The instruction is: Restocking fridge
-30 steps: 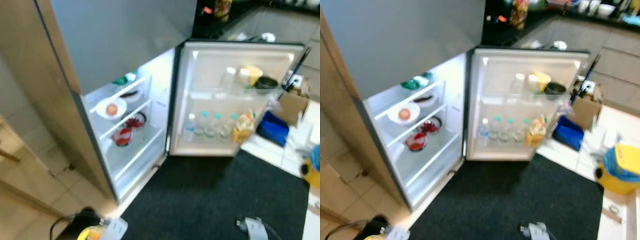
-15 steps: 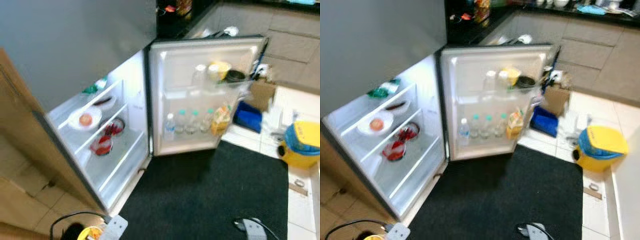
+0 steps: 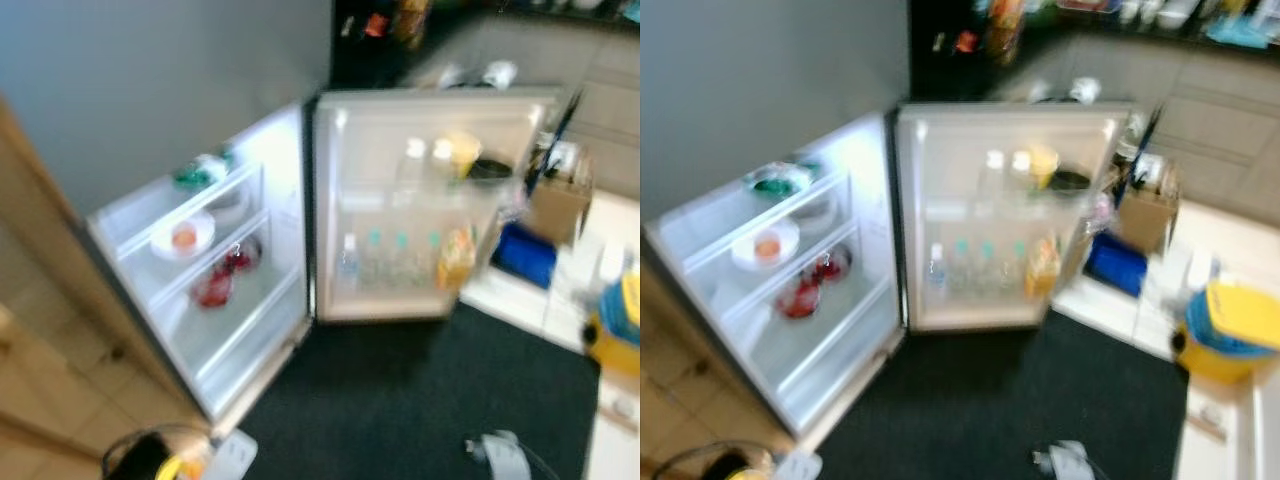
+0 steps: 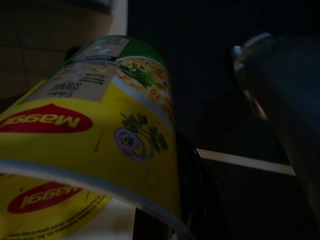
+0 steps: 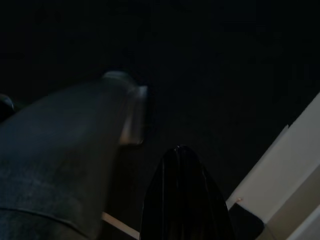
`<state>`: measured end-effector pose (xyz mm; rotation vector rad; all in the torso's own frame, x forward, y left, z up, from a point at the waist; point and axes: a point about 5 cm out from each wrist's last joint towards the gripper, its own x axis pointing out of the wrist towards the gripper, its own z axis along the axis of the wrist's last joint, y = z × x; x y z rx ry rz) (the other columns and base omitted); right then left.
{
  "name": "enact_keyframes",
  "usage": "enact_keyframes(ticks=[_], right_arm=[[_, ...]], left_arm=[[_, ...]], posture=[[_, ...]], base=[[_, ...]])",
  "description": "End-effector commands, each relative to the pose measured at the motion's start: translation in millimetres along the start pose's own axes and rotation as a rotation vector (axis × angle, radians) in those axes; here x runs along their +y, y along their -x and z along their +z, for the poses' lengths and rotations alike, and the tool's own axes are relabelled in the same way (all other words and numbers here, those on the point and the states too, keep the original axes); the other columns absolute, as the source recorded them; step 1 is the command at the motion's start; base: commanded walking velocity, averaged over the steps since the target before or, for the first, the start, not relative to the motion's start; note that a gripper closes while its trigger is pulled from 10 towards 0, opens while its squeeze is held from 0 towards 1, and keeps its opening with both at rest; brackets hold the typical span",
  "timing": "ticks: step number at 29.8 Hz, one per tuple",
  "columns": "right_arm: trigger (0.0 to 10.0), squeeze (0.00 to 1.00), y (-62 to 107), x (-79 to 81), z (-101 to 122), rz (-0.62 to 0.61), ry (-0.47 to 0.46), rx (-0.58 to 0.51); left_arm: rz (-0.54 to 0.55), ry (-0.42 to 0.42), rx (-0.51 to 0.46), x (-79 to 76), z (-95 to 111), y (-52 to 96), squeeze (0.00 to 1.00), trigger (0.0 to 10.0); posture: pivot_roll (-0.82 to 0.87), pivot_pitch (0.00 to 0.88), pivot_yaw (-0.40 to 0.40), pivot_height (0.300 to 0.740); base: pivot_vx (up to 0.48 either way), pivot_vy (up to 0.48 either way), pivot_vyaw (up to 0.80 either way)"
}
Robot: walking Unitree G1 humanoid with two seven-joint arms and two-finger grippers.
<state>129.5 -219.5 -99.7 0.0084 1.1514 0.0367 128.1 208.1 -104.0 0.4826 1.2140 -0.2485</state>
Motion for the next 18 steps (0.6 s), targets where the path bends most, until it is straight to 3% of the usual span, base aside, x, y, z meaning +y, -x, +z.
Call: enact_keyframes(ticks=[1,18], right_arm=[[10.0,0.0,1.0,-4.9,1.9,-0.013,0.01,-0.005],[10.0,0.0,1.1,-3.5,-2.1,-0.006,0.032,0.008]], left_arm=[[-0.012,-0.004,-0.004,-3.9,1.6,-0.3,0.0,10.0],[-0.02,-0.002,0.002,-7.7,-0.6,-0.4,0.0,10.0]], posture=[[-0.02,0.03,0.008,0.74],[-0.03,0.041,0.006,0.74]], base=[[0.0,-0.461,0.0],[0.0,-0.462,0.0]])
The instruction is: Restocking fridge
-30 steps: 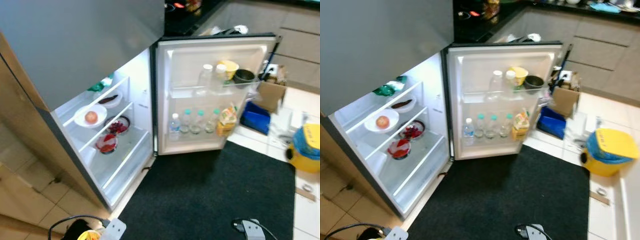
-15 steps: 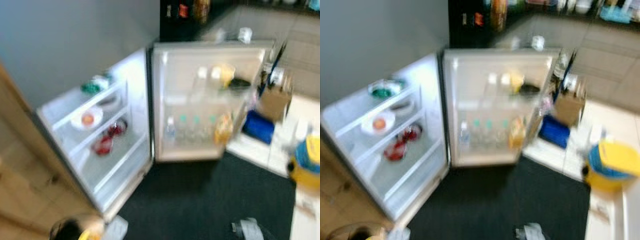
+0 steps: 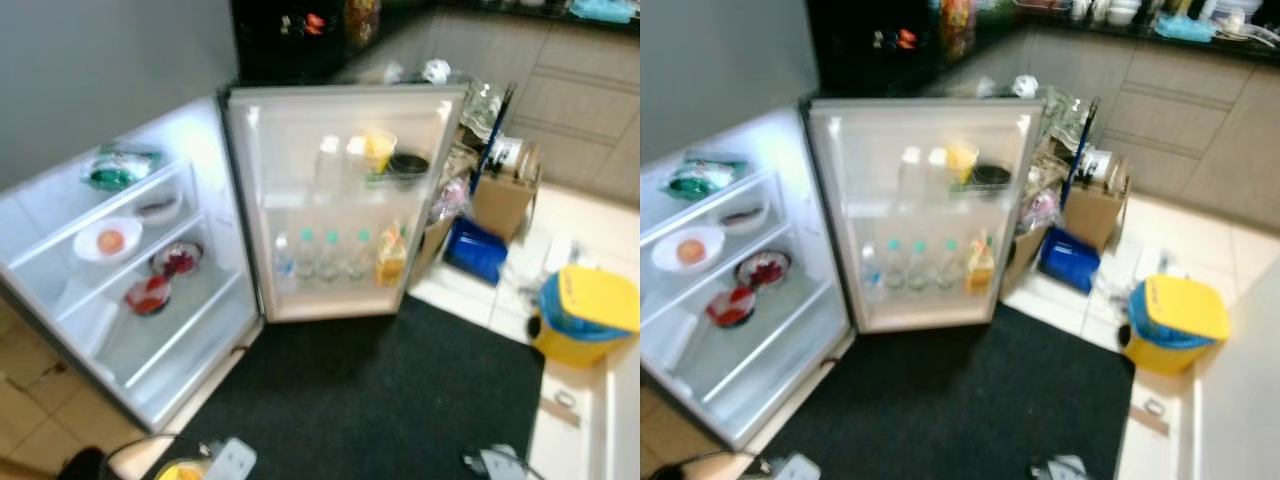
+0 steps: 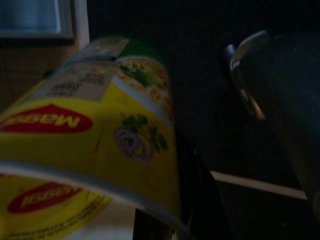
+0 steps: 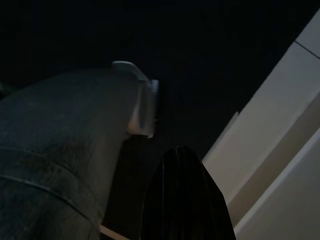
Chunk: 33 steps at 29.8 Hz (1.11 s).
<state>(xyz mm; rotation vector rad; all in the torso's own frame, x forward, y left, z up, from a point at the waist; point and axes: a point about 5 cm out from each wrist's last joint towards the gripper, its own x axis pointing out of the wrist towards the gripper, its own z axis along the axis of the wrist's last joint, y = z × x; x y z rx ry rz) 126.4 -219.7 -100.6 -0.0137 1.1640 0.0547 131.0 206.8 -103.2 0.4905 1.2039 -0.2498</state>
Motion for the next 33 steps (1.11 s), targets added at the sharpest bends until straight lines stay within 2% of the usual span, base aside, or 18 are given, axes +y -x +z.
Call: enact_keyframes(ticks=[1,11,22,33], right_arm=[[10.0,0.0,0.8,-3.6,0.9,-0.01,0.006,-0.005],[10.0,0.0,0.9,-3.3,0.1,-0.007,0.013,-0.004],[10.0,0.0,0.8,-2.3,0.2,0.006,0.033,-0.004],[10.0,0.0,1.1,0.4,0.6,0.053,0.109,-0.013]], left_arm=[[-0.026,0.006,0.01,-8.3,-3.8,-0.1,0.0,10.0],[-0.006,0.009,-0.005,-7.4,-1.8,-0.2,0.0,10.0],[-0.014,0.008,0.004,-6.9,-2.6,-0.1,0.0,10.0],[-0.017,0.001,0.004,-7.4,-2.3,-0.2,0.0,10.0]], posture=[[-0.03,0.041,0.006,0.74],[-0.03,0.04,0.007,0.74],[-0.03,0.04,0.007,0.74],[-0.03,0.04,0.007,0.74]], base=[[0.0,-0.465,0.0],[0.0,-0.089,0.0],[0.285,0.0,0.0],[0.293,0.0,0.07]])
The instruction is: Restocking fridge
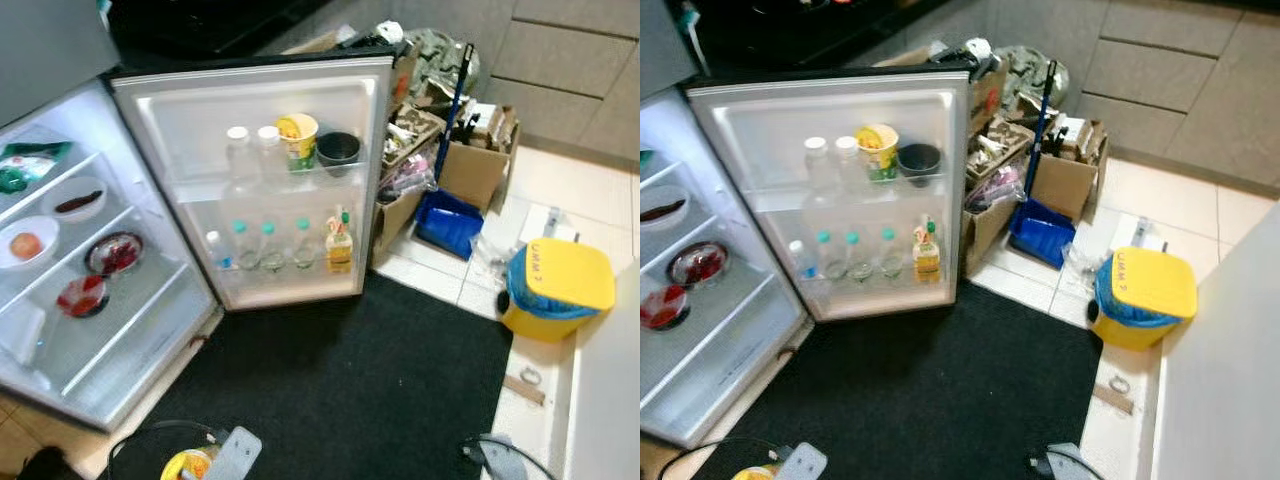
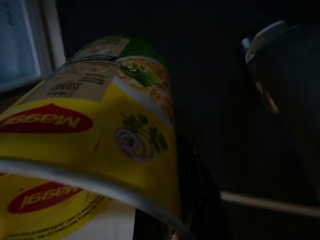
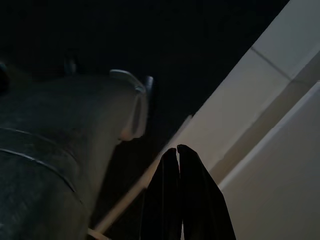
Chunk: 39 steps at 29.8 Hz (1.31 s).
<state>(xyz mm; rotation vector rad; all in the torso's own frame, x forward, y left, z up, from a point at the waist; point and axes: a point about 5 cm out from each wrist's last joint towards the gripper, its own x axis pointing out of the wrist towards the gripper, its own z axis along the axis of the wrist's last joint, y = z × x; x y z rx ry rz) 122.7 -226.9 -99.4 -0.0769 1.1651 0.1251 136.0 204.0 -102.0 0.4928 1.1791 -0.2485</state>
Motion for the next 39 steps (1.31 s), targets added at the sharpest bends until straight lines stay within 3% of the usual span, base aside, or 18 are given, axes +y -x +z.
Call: enact_keyframes(ticks=[1,8,33,39], right_arm=[[10.0,0.0,-1.9,7.1,4.4,0.029,0.023,-0.018],[10.0,0.0,-1.8,7.3,3.7,0.035,0.024,-0.017],[10.0,0.0,-1.3,4.0,3.4,0.008,0.005,-0.02],[10.0,0.0,-1.6,5.4,3.7,0.012,0.001,-0.022]], left_arm=[[-0.026,0.003,0.027,-7.5,-8.1,0.4,0.0,10.0],[-0.026,0.002,0.026,-7.5,-7.8,0.4,0.0,10.0],[-0.033,-0.006,0.019,-8.4,-5.7,0.2,0.0,10.0],[-0.044,-0.012,0.016,-10.1,-5.1,0.1,0.0,10.0]], posture=[[-0.03,0.04,0.007,0.74],[-0.03,0.039,0.008,0.74],[-0.03,0.035,0.006,0.74],[-0.03,0.036,0.005,0.74]], base=[[0.296,0.0,0.76],[0.297,0.0,0.76],[0.304,0.0,0.0],[0.0,-0.074,0.0]])
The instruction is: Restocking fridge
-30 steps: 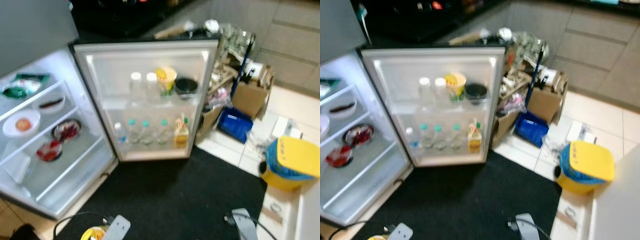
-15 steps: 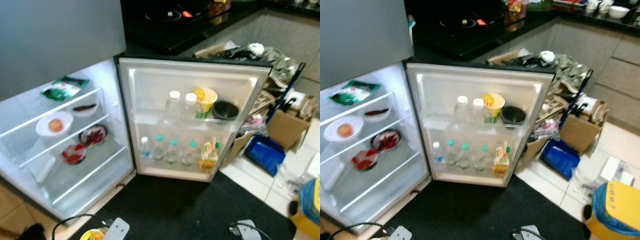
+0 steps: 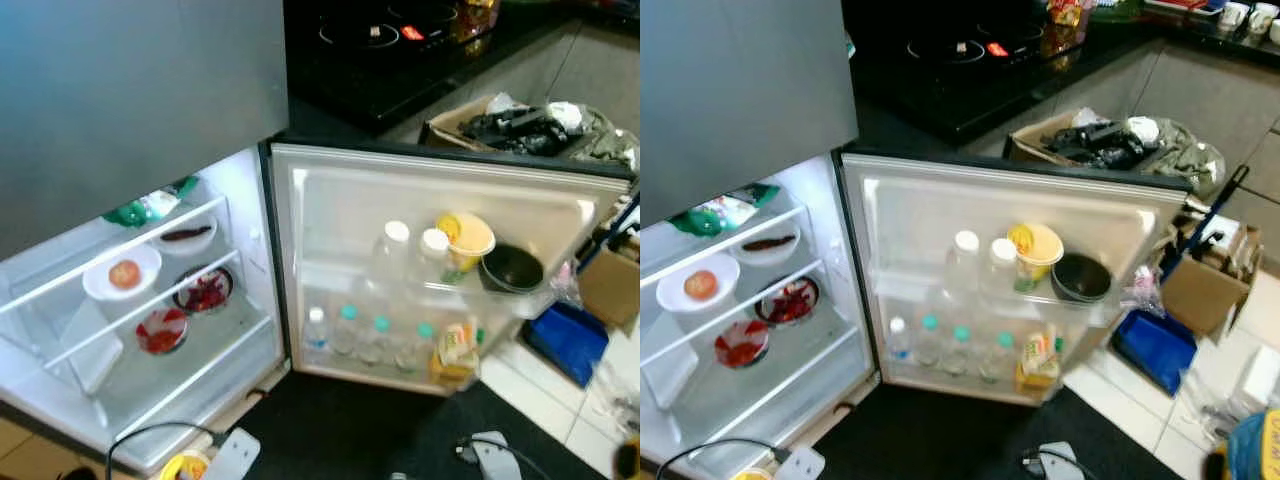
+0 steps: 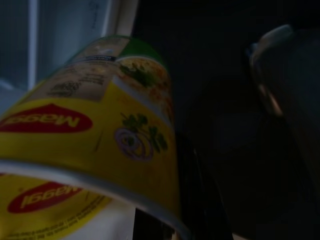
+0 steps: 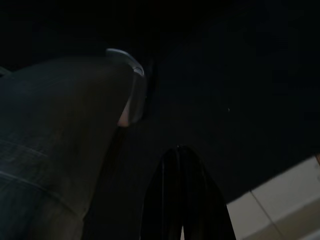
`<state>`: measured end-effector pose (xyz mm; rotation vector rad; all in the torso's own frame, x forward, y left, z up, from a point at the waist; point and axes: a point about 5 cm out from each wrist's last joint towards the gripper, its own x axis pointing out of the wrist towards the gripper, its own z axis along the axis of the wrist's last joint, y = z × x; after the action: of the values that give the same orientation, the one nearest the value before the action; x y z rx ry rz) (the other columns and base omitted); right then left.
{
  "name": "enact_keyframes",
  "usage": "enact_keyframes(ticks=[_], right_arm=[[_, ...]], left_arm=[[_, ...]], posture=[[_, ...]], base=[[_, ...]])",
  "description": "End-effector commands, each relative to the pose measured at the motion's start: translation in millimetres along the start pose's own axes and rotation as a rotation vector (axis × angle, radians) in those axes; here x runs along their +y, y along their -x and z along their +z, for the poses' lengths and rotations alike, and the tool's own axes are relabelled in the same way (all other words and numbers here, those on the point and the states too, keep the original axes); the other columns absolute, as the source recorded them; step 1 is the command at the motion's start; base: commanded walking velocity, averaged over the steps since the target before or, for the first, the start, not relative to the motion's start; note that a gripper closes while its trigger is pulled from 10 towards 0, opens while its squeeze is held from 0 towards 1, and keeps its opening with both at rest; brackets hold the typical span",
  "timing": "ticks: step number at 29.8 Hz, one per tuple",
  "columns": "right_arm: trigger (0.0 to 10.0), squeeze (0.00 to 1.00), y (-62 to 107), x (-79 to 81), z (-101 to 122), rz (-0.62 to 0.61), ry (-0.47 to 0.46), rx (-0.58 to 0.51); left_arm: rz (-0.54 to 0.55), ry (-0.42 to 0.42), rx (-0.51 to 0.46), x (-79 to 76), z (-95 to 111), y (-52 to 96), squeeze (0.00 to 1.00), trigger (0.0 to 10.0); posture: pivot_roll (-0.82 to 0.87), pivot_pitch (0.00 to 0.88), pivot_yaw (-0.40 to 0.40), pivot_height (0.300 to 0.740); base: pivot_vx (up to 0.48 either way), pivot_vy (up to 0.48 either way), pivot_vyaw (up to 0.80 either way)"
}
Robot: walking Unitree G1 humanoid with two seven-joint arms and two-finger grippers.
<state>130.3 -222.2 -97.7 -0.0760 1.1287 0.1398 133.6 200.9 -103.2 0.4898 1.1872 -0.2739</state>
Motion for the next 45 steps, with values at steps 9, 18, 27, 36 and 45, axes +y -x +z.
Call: enact_keyframes(ticks=[9,18,27,36,45], right_arm=[[10.0,0.0,-0.2,2.8,-4,0.006,-0.011,0.012],[10.0,0.0,-0.2,4.1,-5,0.015,-0.014,0.013],[10.0,0.0,-0.3,5.1,-5,0.026,-0.019,0.009],[10.0,0.0,-0.2,6.0,-5,0.041,-0.019,0.008],[10.0,0.0,-0.5,8.3,-6,0.055,-0.02,0.009]], left_arm=[[-0.031,-0.013,0.001,-7.1,-1,-0.3,0.0,10.0],[-0.043,-0.03,-0.099,-5.1,24,-1.0,0.0,10.0],[0.028,-0.012,-0.28,26.6,68,4.2,0.0,10.0],[0.136,0.105,-0.529,102.8,120,32.0,0.0,10.0],[0.126,-0.013,-0.575,154.0,133,59.6,0.0,10.0]], posture=[[-0.03,0.038,0.006,0.74],[-0.03,0.039,0.007,0.74],[-0.03,0.039,0.007,0.74],[-0.03,0.045,0.01,0.74],[-0.02,0.047,0.01,0.74]], base=[[0.0,-0.442,0.0],[0.0,-0.095,0.0],[0.0,0.0,0.0],[0.0,0.0,0.0],[0.0,0.0,0.0]])
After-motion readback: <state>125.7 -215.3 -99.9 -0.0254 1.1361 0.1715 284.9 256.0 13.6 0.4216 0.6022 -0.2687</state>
